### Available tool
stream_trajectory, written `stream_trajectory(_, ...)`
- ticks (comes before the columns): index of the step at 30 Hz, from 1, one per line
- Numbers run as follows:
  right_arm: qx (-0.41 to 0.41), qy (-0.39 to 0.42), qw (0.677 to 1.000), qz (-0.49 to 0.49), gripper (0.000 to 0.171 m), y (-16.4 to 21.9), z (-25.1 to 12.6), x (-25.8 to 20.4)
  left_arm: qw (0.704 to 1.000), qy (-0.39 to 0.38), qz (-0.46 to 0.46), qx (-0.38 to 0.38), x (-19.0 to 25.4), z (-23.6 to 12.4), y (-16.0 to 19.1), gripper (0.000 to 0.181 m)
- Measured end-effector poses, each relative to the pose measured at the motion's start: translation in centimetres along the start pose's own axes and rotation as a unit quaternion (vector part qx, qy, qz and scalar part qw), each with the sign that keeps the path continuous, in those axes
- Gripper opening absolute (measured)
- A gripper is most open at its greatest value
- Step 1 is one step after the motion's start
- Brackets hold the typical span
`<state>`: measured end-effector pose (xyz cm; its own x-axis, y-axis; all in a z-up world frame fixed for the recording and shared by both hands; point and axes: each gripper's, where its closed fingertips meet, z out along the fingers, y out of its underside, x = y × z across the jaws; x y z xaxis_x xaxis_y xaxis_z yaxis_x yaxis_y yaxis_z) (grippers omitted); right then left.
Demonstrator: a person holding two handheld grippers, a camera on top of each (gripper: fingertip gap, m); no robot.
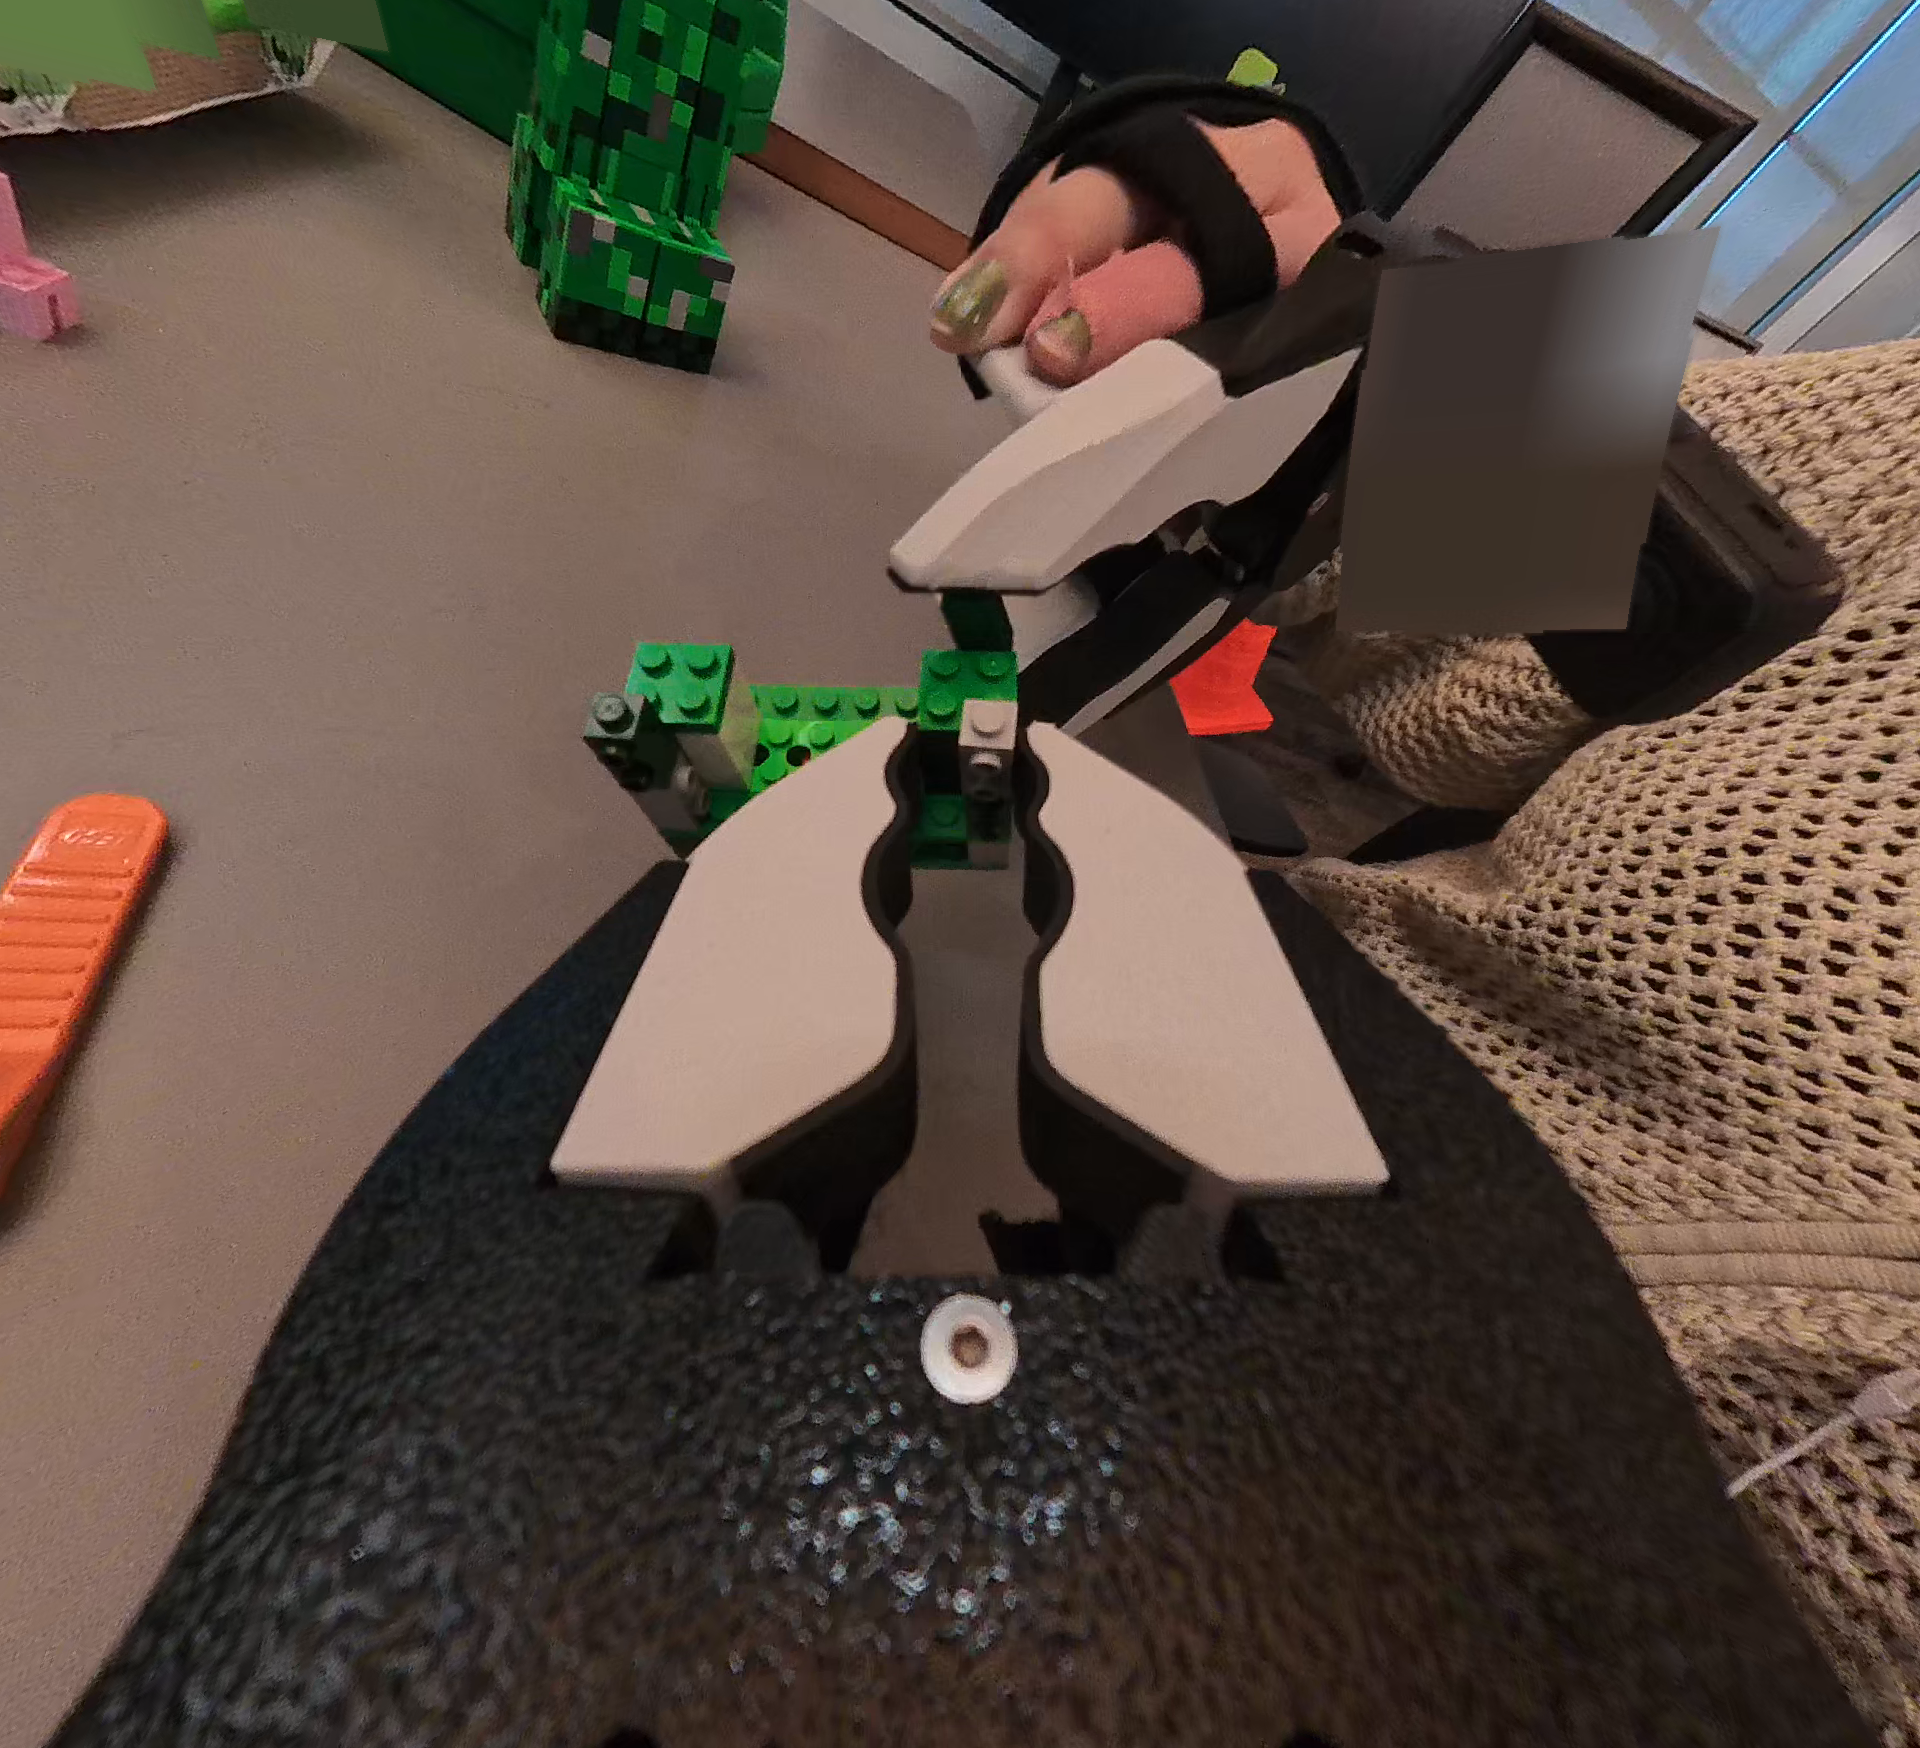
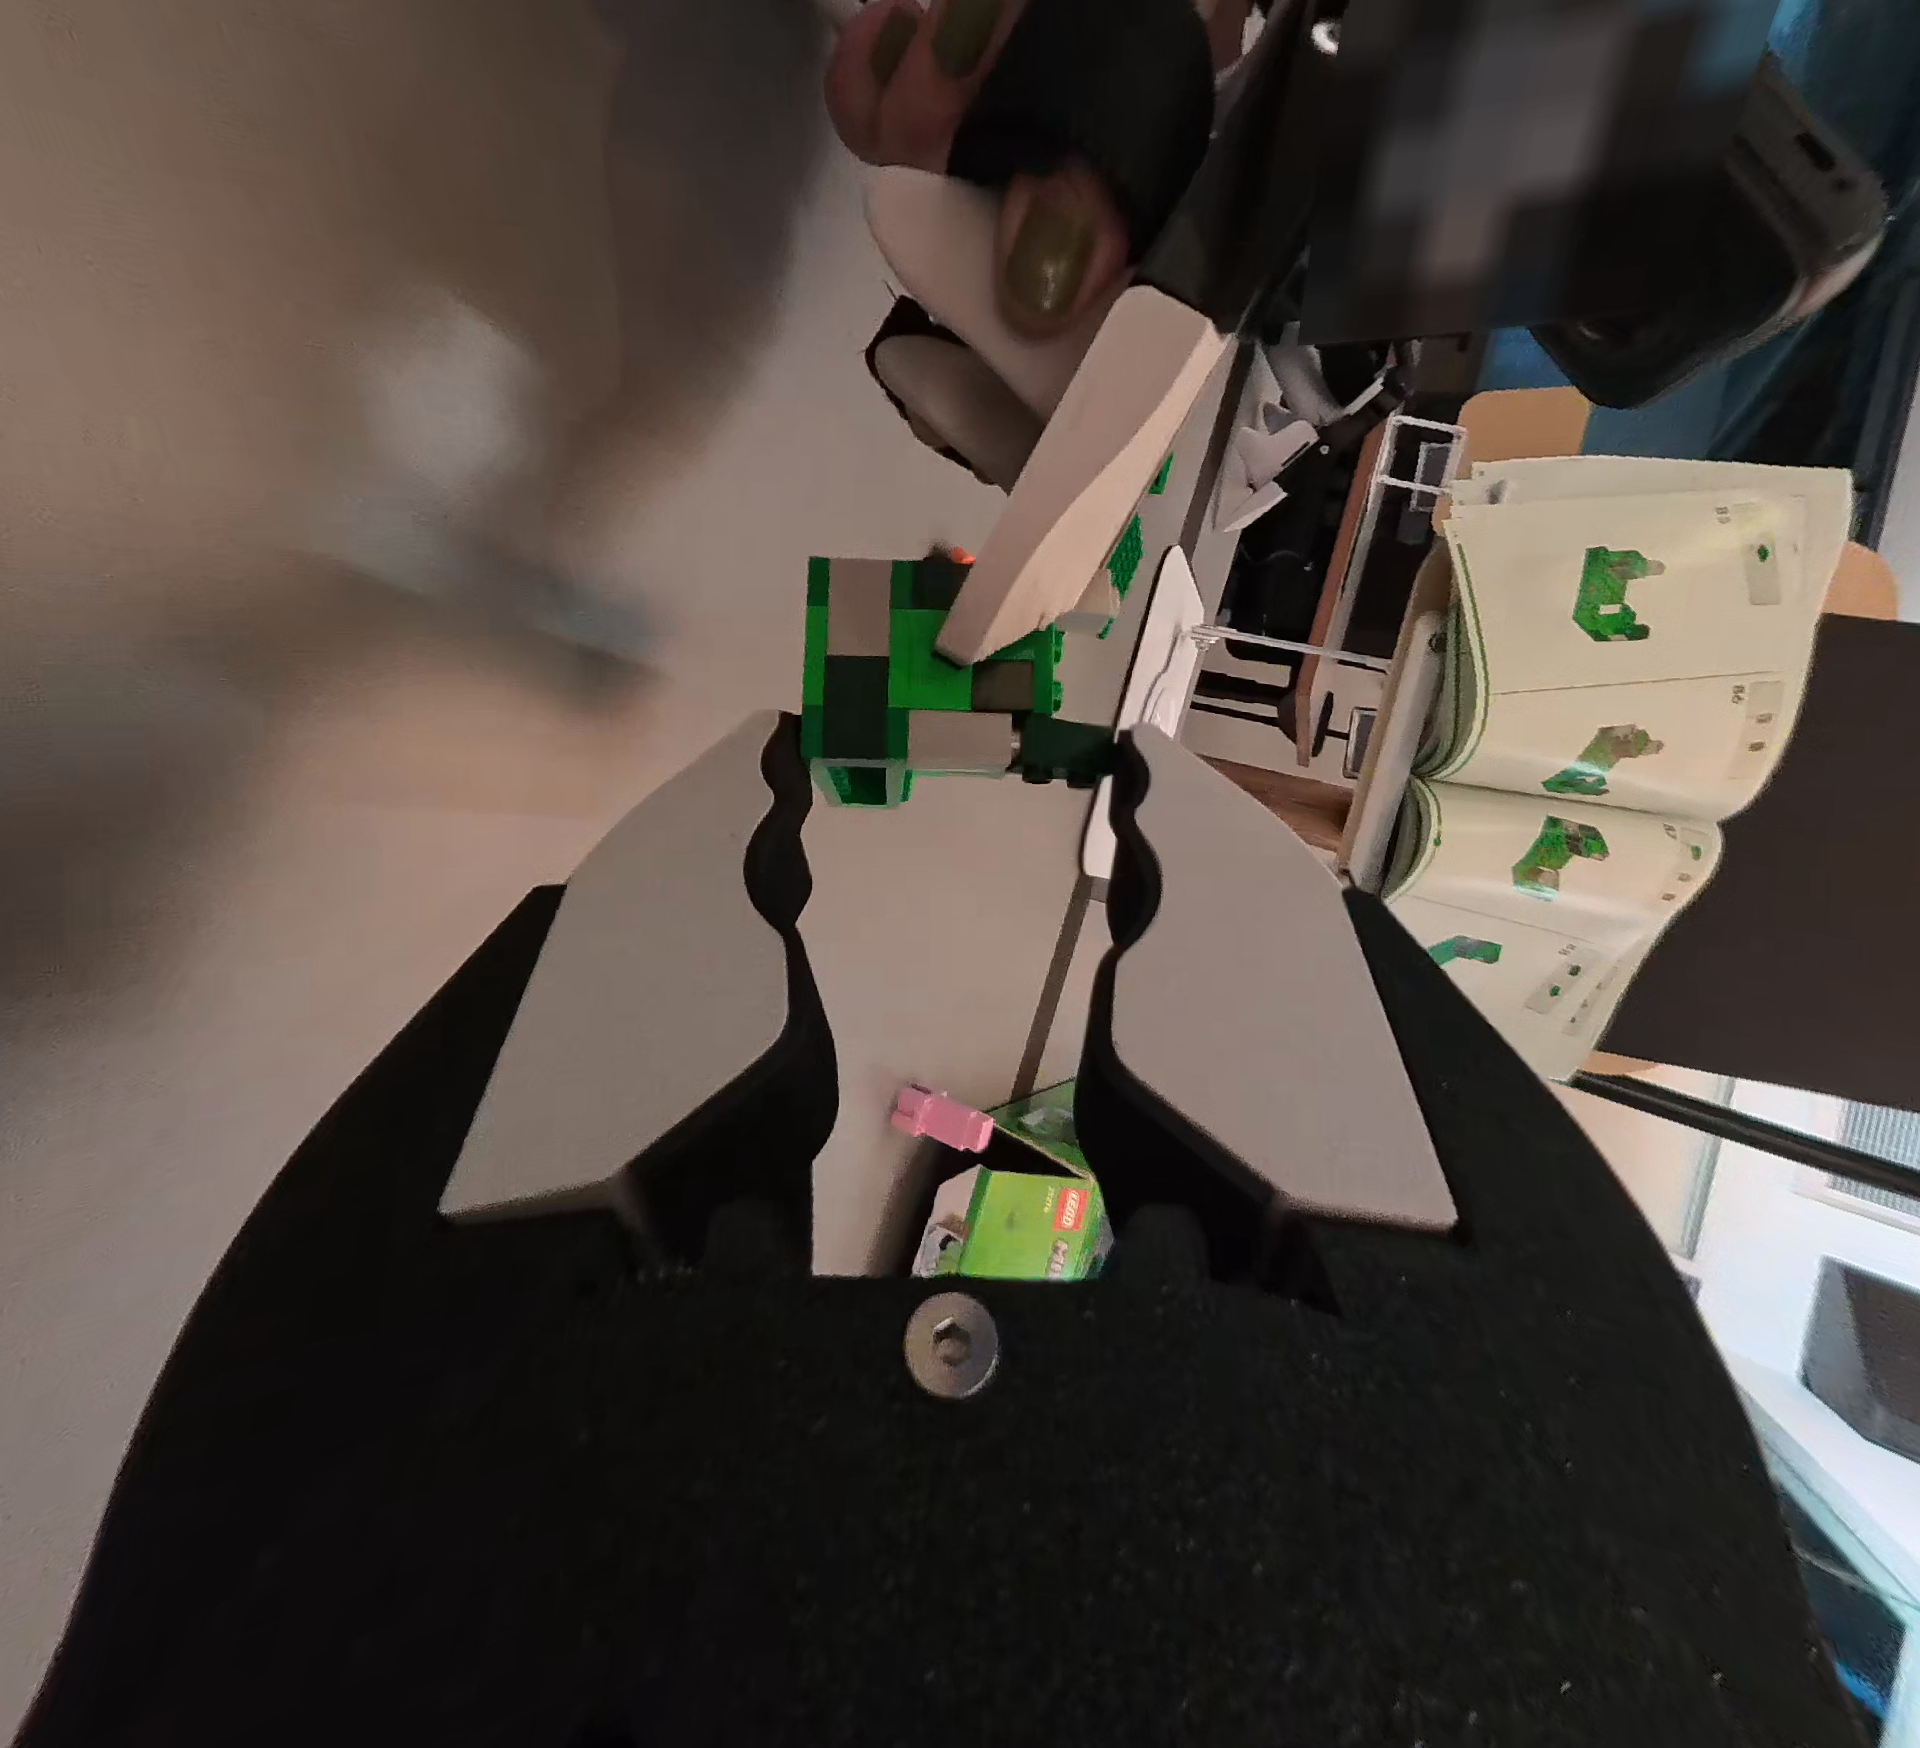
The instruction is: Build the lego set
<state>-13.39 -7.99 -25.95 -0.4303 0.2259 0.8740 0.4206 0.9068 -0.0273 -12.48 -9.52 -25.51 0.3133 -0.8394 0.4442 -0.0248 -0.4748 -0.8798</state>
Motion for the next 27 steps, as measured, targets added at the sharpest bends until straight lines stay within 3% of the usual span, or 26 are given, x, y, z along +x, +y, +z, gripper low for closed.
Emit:
stream_trajectory(13, -0.024, 0.065, 0.996, -0.054, 0.055, 0.2, 0.1, 0.5, 1.0, -0.003, 0.0, 0.013, -0.3, -0.2, -0.2, 0.017)
stream_trajectory(21, -0.027, 0.032, 0.999, -0.014, 0.055, 0.4, 0.0, 0.3, 1.0, -0.005, 0.01, 0.02, -0.2, 0.0, -0.4, 0.017)
stream_trajectory(24, -0.026, 0.015, 0.999, 0.031, 0.055, 0.5, -0.1, 0.6, 0.998, -0.018, 0.058, 0.034, 0.3, -0.2, -1.3, 0.036)
stream_trajectory(27, -0.024, -0.009, 0.996, 0.084, 0.055, 0.9, -0.2, 0.6, 0.978, -0.097, 0.176, 0.051, 0.0, -1.2, -2.7, 0.051)
